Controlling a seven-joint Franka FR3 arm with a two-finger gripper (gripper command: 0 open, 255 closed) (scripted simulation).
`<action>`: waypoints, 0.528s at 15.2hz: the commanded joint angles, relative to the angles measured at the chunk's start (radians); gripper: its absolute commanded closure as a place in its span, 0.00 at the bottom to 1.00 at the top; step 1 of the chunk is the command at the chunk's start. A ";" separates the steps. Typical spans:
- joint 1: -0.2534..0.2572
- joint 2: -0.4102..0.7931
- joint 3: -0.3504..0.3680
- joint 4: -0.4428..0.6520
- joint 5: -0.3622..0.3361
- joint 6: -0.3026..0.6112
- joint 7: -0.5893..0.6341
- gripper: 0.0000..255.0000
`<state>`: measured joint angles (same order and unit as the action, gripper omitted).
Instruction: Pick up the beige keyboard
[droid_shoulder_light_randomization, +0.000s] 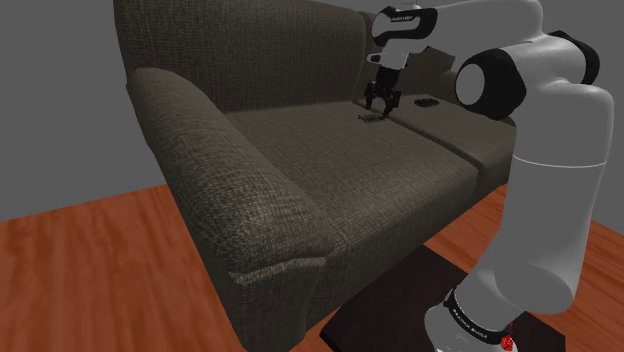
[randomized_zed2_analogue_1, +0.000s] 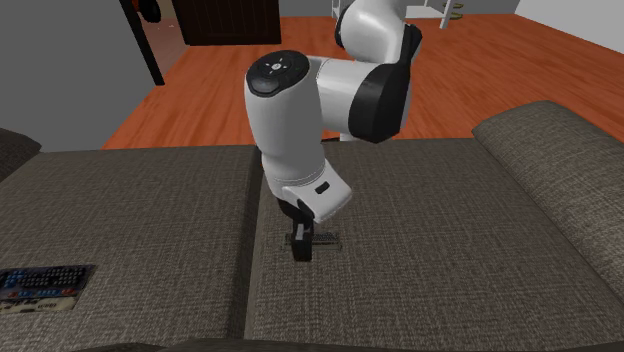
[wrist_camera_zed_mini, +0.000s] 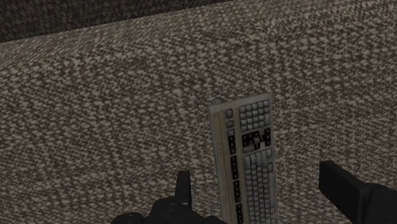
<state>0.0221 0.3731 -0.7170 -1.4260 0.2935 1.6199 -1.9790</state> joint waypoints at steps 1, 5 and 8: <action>0.004 0.002 0.002 -0.027 0.002 0.028 -0.003 0.00; 0.005 0.001 0.002 -0.036 0.001 0.036 -0.004 1.00; 0.004 0.003 0.002 -0.032 0.003 0.034 -0.004 1.00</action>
<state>0.0266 0.3724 -0.7154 -1.4533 0.2968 1.6565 -1.9836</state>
